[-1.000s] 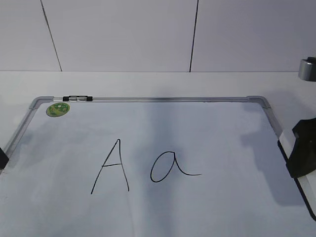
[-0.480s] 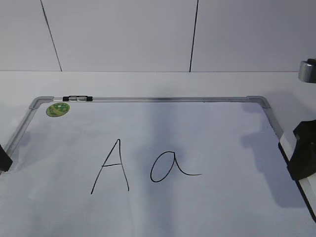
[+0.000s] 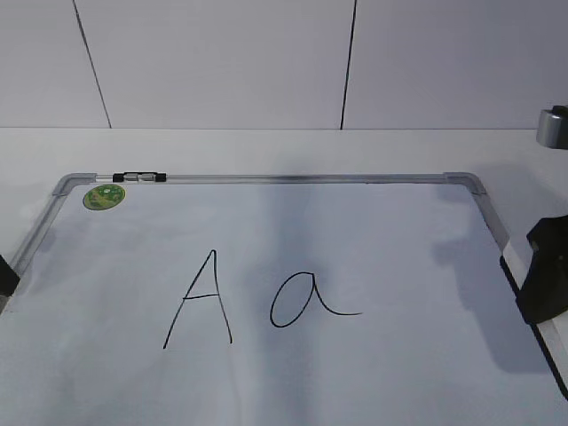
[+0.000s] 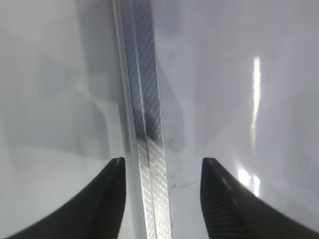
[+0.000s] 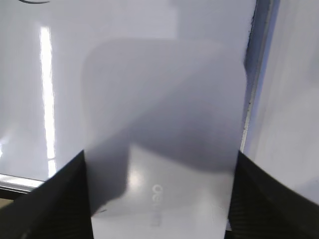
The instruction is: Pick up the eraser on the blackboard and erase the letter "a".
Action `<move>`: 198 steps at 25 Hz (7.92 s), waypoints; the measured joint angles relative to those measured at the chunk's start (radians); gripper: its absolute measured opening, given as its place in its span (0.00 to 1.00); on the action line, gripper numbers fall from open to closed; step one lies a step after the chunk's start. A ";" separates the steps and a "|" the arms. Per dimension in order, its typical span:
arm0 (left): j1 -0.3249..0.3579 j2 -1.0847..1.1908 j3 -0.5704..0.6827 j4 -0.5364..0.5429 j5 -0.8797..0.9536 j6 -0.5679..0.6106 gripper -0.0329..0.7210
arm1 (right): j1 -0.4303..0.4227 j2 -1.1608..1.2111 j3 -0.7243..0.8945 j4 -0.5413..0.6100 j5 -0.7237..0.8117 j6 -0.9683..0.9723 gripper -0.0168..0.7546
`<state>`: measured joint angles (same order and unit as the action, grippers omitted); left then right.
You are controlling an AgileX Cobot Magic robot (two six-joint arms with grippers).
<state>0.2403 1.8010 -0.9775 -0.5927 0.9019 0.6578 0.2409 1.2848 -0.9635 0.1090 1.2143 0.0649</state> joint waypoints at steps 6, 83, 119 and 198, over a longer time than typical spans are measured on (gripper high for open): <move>0.000 0.022 0.000 0.000 0.002 0.000 0.47 | 0.000 0.000 0.000 0.000 0.000 0.000 0.74; 0.010 0.066 -0.014 -0.031 -0.007 -0.005 0.07 | 0.418 0.579 -0.385 -0.124 -0.195 0.050 0.74; 0.010 0.067 -0.014 -0.033 -0.009 -0.005 0.07 | 0.435 0.775 -0.531 -0.129 -0.211 0.039 0.74; 0.010 0.068 -0.014 -0.039 -0.013 -0.005 0.07 | 0.166 0.690 -0.412 -0.231 -0.251 0.048 0.74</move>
<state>0.2505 1.8694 -0.9913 -0.6313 0.8892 0.6526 0.4071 1.9745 -1.3751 -0.1218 0.9637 0.1125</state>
